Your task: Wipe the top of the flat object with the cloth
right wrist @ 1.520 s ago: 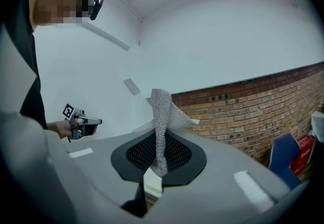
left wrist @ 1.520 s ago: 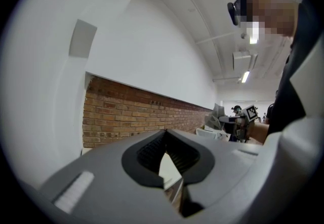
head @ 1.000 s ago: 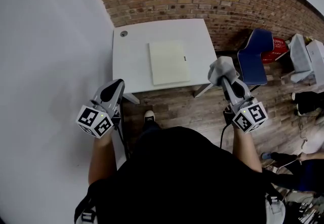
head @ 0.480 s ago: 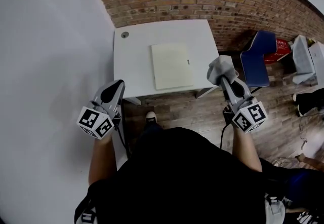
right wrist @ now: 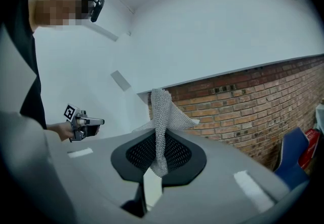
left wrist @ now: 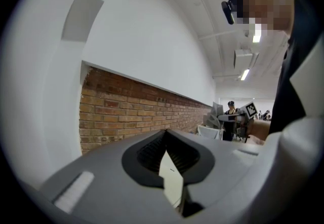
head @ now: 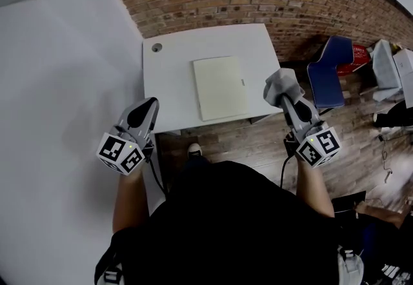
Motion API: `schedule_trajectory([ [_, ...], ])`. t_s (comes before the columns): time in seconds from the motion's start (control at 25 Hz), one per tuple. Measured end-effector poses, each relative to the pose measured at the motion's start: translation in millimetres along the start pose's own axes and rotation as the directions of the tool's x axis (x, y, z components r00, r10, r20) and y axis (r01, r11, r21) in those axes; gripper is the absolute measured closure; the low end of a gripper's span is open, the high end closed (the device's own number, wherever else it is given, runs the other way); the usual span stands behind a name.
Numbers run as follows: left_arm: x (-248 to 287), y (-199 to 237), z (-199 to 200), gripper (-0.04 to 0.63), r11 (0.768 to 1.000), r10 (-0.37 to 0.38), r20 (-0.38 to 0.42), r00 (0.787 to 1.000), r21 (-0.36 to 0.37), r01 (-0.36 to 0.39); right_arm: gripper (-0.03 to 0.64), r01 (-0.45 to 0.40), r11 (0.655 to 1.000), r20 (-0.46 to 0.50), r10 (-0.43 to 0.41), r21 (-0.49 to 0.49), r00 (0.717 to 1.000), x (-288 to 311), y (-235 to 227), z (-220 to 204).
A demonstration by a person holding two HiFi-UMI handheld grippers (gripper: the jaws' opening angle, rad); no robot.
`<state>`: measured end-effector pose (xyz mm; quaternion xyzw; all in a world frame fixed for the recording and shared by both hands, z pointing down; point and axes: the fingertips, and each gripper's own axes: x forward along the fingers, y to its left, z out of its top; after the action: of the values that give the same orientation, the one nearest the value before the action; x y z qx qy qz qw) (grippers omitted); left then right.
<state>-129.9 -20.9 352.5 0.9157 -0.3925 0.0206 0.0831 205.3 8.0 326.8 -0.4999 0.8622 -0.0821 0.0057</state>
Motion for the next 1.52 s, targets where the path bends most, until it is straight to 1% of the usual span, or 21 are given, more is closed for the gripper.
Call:
schedule_trajectory([
  [0.24,12,37,2,0.595,0.999,-0.010,0.017,1.000,-0.039,0.011,0.603,0.017,1.000,-0.012,-0.017,0.001,1.000,31,6,-1],
  [0.44,22,65,7,0.594,0.999,-0.035,-0.001,0.999,-0.035,0.035,0.603,0.036,0.999,-0.017,-0.036,0.003,0.999,58,12,3],
  [0.6,28,88,10,0.594,0.997,-0.055,-0.003,0.999,-0.047,0.054,0.603,0.037,0.999,-0.020,-0.038,-0.003,0.999,80,24,9],
  [0.92,37,133,22,0.594,0.995,-0.086,0.001,0.996,-0.046,0.086,0.603,0.065,0.998,-0.013,-0.065,-0.018,0.998,115,39,21],
  [1.36,44,166,31,0.594,0.991,-0.133,-0.021,0.991,-0.032,0.132,0.603,0.101,0.994,0.004,-0.101,-0.031,0.995,139,51,36],
  [1.52,48,167,36,0.594,0.989,-0.149,-0.027,0.989,-0.026,0.148,0.603,0.113,0.993,0.012,-0.113,-0.029,0.994,142,53,38],
])
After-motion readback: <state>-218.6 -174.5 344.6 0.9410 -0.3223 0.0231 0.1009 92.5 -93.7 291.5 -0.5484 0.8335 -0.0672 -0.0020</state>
